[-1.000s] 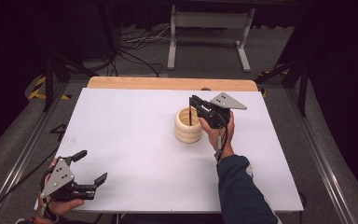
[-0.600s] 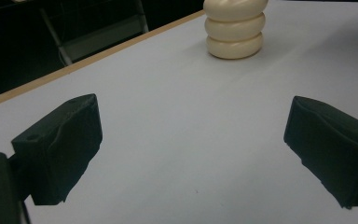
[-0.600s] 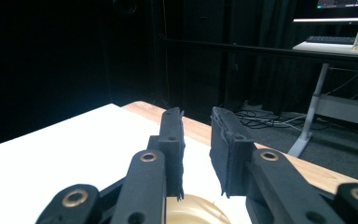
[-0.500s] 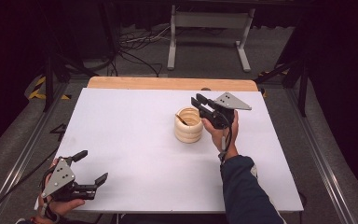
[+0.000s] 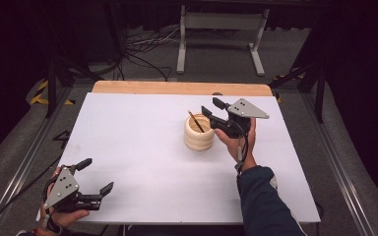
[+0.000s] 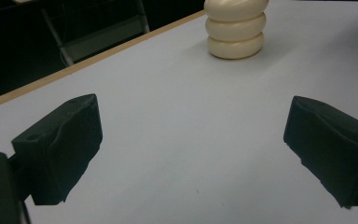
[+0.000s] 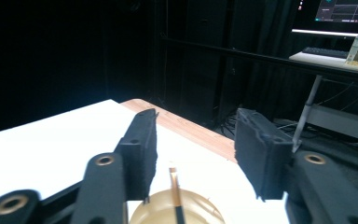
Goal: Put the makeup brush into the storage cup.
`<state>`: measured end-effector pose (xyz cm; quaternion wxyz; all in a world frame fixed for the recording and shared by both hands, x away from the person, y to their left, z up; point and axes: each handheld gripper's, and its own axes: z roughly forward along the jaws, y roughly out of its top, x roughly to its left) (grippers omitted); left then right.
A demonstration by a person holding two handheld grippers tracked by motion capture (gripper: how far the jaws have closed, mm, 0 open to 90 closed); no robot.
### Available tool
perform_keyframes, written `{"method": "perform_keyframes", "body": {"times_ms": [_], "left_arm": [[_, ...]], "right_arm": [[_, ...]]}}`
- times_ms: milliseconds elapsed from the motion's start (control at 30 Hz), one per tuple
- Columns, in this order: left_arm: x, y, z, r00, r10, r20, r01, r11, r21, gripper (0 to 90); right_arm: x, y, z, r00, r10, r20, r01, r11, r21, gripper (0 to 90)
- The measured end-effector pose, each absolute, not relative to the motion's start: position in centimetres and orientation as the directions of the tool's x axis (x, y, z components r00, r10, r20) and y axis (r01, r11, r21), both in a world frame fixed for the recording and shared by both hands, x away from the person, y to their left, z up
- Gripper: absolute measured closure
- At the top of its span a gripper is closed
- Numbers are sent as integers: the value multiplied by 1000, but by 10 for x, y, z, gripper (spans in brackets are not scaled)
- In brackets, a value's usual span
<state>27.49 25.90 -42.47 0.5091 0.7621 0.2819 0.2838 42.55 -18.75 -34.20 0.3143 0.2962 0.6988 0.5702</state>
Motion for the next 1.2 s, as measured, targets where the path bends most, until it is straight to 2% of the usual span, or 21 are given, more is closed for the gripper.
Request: {"method": "perform_keyframes", "body": {"times_ms": [200, 433, 800, 1033, 1200], "left_arm": [[275, 259, -425, 680, 718, 147, 142, -325, 935, 52], [275, 259, -425, 682, 716, 150, 145, -333, 932, 52], [276, 259, -425, 681, 716, 153, 150, -342, 928, 52], [276, 259, -426, 681, 716, 154, 151, -343, 927, 53], [276, 259, -426, 681, 716, 155, 150, -343, 927, 53]], "right_arm": [[422, -188, -340, -626, 771, -121, 51, 195, 979, 395], [416, -190, -335, -619, 774, -134, 30, 193, 981, 252], [411, -196, -335, -594, 791, -147, 23, 199, 980, 115], [406, -201, -334, -599, 791, -123, 15, 164, 986, 51], [403, -201, -333, -582, 802, -137, 2, 169, 986, 44]]}}
